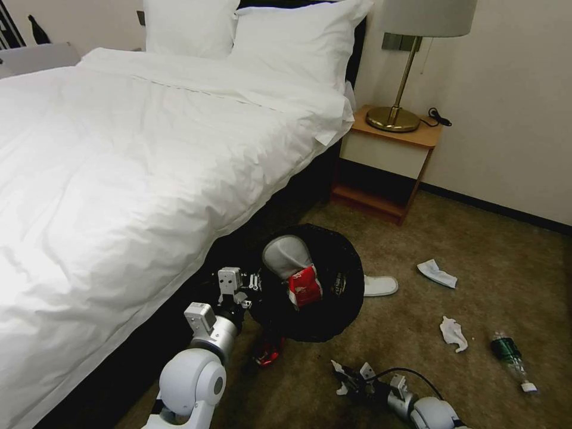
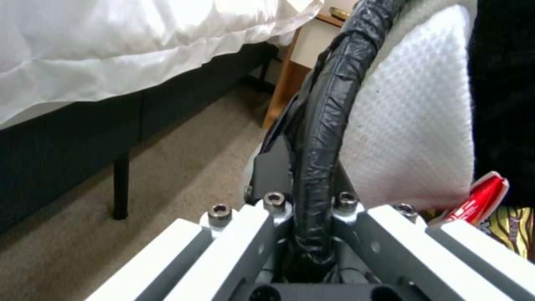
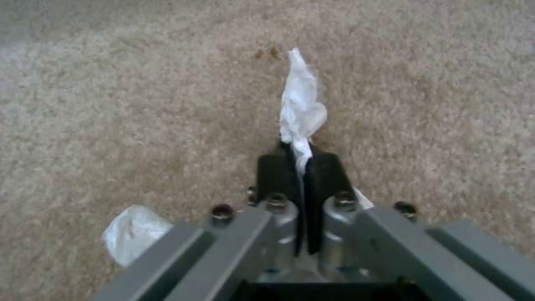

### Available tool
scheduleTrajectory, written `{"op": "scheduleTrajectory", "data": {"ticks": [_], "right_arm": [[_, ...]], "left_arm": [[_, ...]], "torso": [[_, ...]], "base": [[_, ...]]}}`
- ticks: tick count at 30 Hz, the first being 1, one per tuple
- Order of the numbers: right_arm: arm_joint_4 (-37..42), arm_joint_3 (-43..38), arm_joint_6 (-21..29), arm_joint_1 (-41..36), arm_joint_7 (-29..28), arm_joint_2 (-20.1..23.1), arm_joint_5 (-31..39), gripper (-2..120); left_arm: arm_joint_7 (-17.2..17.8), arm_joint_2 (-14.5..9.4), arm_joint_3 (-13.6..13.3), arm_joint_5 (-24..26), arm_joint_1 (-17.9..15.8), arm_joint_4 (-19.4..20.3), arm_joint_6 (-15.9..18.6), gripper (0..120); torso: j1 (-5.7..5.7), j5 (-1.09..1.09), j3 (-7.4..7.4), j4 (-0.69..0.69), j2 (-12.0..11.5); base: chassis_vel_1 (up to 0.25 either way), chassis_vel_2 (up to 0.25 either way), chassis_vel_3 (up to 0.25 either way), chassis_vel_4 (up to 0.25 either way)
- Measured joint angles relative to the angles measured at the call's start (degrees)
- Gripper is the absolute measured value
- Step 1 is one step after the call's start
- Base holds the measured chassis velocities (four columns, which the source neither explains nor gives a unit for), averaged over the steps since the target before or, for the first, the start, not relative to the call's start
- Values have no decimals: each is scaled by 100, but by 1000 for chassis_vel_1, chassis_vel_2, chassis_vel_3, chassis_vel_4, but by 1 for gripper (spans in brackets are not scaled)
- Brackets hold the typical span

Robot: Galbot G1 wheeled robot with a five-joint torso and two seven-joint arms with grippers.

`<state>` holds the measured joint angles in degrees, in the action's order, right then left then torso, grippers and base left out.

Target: Pick up the trash bin, then pick up the garbage on the floor and place it into the trash bin.

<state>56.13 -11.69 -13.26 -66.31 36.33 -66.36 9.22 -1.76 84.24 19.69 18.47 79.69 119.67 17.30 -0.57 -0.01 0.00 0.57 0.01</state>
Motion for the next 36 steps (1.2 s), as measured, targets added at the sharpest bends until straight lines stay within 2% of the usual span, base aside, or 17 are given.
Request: {"op": "scheduleTrajectory", "data": {"ticks": [10, 17, 19, 21, 22, 27, 36], "right_arm": [[97, 4, 10, -27, -41, 84, -6, 0], [324, -116, -18, -221, -115, 342, 23, 0], [903, -285, -68, -423, -399, 634, 237, 0], [986, -305, -81, -443, -453, 665, 280, 0], [1304, -409, -160, -492, -658, 765, 397, 0], [1989, -738, -360, -498, -1035, 851, 475, 0], [2944, -1043, -369, -527, -1528, 918, 841, 0]], "left_arm": [[27, -10, 7, 17, 1, -12, 1, 0], [36, -9, -30, 21, 2, -79, 2, 0], [52, -62, -41, 93, -7, -144, 2, 0], [56, -70, -37, 99, -2, -156, 1, 0], [73, -92, -27, 126, 25, -205, -2, 0], [141, -84, -50, 221, 51, -364, -4, 0], [270, -99, -33, 360, -23, -582, 28, 0]], "torso": [[0, 4, 0, -1, 0], [0, 1, 0, 0, -1], [0, 1, 0, 1, -1], [0, 1, 0, 2, -1], [0, 0, 0, 1, -1], [0, 0, 0, -1, -1], [0, 1, 0, 0, -1]], "base": [[0, 0, 0, 0], [0, 0, 0, 0], [0, 0, 0, 0], [0, 0, 0, 0], [0, 0, 0, 0], [0, 0, 0, 0], [0, 0, 0, 0]]}}
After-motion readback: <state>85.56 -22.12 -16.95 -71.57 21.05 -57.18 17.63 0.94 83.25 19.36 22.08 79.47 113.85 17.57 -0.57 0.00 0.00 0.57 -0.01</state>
